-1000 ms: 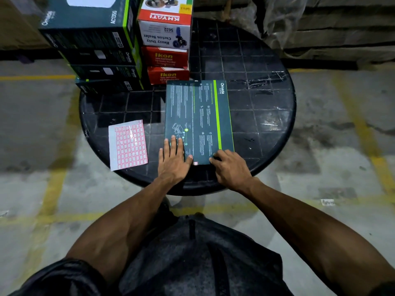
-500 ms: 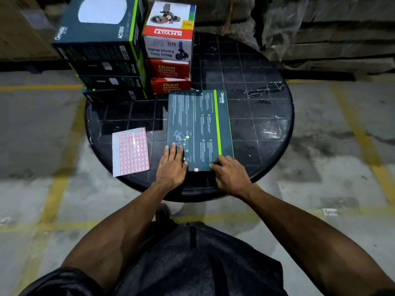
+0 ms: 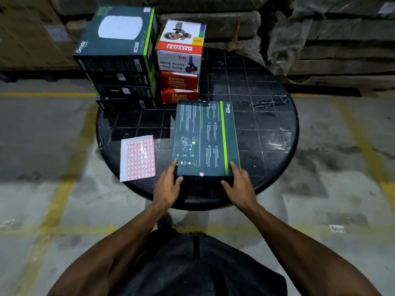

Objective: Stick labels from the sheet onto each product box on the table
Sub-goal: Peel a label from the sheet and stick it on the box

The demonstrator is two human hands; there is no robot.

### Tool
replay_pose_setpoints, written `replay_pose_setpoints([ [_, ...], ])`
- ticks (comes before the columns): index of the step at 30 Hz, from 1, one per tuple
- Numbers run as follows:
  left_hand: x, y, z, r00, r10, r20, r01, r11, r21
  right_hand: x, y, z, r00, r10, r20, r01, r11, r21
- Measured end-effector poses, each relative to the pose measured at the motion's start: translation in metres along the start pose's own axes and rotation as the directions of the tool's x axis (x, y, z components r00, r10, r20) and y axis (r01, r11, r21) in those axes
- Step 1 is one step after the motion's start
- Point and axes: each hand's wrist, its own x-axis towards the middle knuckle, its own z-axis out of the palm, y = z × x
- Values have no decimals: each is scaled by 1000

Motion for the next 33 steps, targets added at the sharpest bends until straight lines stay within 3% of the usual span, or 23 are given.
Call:
replay_pose_setpoints([
  [4,-1,19,-26,980,144,-137,-148,989,-14,-3,-16,-18,956,-155,-247,154,988,-26],
  [9,4,58,-66,883,381,-274,-378,924,64,3,-52,-57,819,-313,-481,325,944,-61],
  [15,15,97,-103,767,506,-395,-476,861,180,18,-85,-100,697,-397,-597,413,903,-118],
  [21,14,127,-127,693,513,-506,-465,855,231,16,-107,-133,659,-380,-649,399,908,-126],
  [25,11,128,-127,702,477,-529,-433,875,214,12,-109,-139,709,-347,-614,363,926,-104],
  [28,9,122,-120,724,419,-549,-426,896,122,11,-109,-133,704,-339,-624,397,916,-51],
  [33,-1,109,-101,835,287,-469,-399,903,-159,10,-95,-104,710,-279,-646,503,844,188],
])
